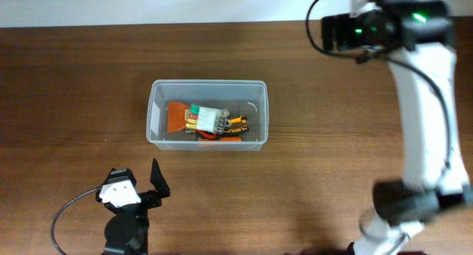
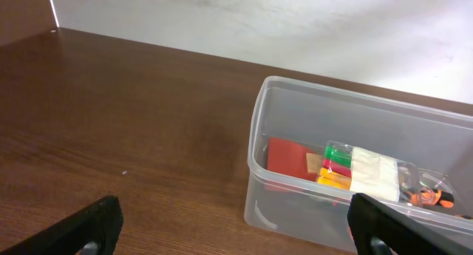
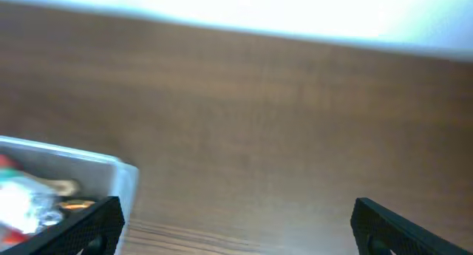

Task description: Pack container

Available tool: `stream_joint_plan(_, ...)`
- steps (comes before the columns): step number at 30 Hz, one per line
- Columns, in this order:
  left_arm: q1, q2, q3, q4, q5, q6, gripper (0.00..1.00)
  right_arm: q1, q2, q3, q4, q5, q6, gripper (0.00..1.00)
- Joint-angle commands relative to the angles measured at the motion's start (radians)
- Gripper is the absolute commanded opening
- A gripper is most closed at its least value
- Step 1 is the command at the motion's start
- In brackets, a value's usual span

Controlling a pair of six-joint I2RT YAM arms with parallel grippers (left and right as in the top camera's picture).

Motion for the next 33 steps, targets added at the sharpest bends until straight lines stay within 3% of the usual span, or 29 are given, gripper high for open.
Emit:
stream_joint_plan(1, -0.004, -0.003, -0.003, -0.002, -0.003, 0.009, 0.99, 0.072, -0.227, 0.011, -0.001, 0.001, 0.011, 0.99)
stream_joint_plan(6, -0.004, -0.003, -0.003, -0.002, -0.003, 0.009, 0.99, 0.171, -0.433, -0.038, -0.001, 0.001, 0.011, 0.99)
stream_joint_plan(11, -0.004, -0.003, -0.003, -0.002, -0.003, 0.009, 0.99, 0.166, -0.672, -0.245, 0.044, 0.015, -0.003, 0.99)
stream_joint_plan(26, -0.004, -0.003, -0.003, -0.002, -0.003, 0.009, 0.99, 0.018, -1.582, -1.386, 0.495, 0.003, 0.000, 0.99)
stream_joint_plan(33, -0.004, -0.003, -0.003, -0.002, -0.003, 0.009, 0.99, -0.074, -1.783, -1.719, 0.679, -0.062, 0.000, 0.99)
